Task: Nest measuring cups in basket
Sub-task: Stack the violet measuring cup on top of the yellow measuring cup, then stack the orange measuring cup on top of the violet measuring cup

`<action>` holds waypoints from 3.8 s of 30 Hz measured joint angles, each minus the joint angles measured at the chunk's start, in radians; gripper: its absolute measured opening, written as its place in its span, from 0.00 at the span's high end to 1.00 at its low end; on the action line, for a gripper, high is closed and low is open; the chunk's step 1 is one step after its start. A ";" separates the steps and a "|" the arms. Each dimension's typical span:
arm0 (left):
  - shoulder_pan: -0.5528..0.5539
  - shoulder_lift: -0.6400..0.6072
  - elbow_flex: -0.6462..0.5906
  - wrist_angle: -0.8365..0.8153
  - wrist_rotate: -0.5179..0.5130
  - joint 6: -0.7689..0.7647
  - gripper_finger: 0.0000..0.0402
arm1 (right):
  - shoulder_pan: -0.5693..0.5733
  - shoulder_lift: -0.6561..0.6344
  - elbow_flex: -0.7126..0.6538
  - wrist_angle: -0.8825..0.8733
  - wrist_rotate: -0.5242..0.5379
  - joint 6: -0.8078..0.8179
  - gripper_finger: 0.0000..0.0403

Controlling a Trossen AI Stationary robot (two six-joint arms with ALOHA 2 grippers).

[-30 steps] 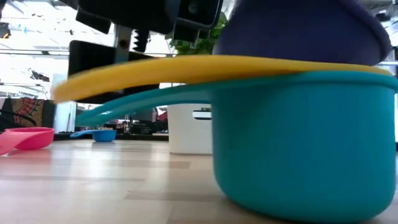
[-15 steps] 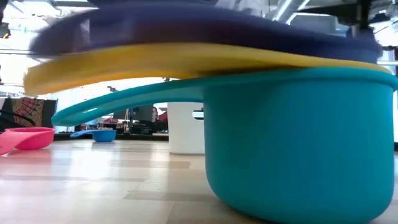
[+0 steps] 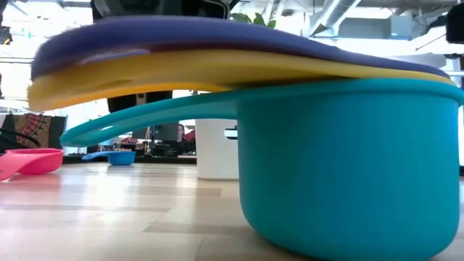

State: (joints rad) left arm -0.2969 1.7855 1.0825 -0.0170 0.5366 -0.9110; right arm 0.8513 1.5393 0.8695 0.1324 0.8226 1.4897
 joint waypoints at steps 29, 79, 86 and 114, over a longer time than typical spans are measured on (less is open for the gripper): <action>-0.094 0.120 -0.001 0.027 -0.196 0.394 0.98 | -0.109 0.674 0.940 -0.748 -0.510 0.619 0.76; -0.011 -0.119 0.000 -0.144 -0.218 0.554 0.98 | -0.198 0.465 0.972 -1.366 -0.529 0.548 0.76; 0.131 -0.280 0.000 -0.162 -0.292 0.561 0.98 | -0.354 0.331 0.884 -1.630 -0.514 0.268 0.76; 0.397 -0.543 -0.173 -0.194 -0.722 0.335 0.94 | -1.602 -0.401 -0.090 -0.953 -0.705 -0.769 0.47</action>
State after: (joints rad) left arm 0.1001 1.2427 0.9091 -0.2114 -0.1859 -0.5763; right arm -0.7504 1.1381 0.7793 -0.8208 0.1176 0.7207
